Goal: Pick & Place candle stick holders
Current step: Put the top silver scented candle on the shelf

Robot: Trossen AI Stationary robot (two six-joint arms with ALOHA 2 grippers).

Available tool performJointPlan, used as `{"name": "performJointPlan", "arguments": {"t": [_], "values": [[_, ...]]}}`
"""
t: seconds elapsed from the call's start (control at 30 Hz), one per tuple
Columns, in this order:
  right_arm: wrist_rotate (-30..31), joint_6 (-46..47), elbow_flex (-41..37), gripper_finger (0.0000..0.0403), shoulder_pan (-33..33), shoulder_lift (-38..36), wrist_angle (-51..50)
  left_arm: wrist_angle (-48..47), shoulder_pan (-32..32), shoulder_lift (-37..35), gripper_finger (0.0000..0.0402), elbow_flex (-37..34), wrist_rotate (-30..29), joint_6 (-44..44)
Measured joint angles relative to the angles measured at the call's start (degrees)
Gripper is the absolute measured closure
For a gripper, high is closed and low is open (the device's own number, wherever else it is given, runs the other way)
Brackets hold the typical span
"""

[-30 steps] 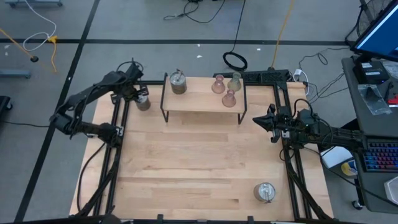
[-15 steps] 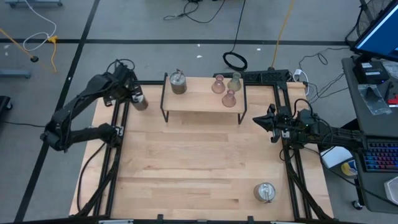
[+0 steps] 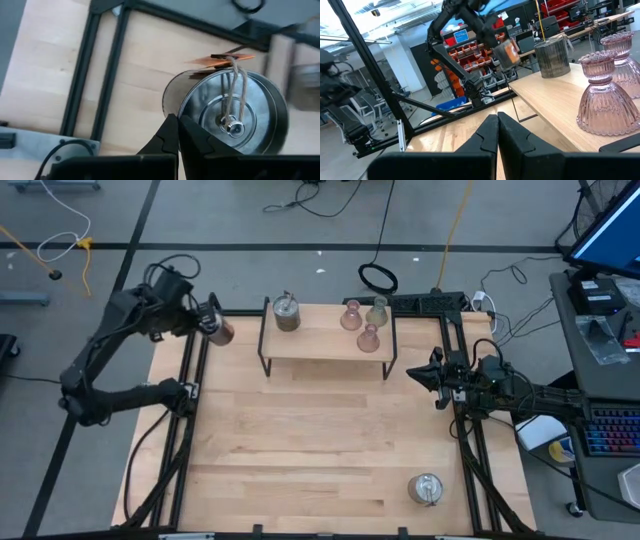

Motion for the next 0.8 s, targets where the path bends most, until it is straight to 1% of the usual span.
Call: {"name": "performJointPlan", "arguments": {"t": [0.17,0.33,0.5,0.8], "values": [[0.0,0.0,0.0,0.0403,0.0,0.0,0.0,-3.0,-3.9,1.4,0.0401,6.1,0.0,-1.6],[0.0,0.0,0.0,0.0403,0.0,0.0,0.0,-2.6,-8.8,3.9,0.0401,10.8,0.0,-3.4],[0.0,0.0,0.0,0.0403,0.0,0.0,0.0,-2.4,-14.1,8.0,0.0401,15.1,0.1,-4.4],[-0.1,0.0,0.0,0.0403,0.0,0.0,0.0,-0.6,-23.0,17.5,0.0402,23.3,-0.2,-4.9]]}}
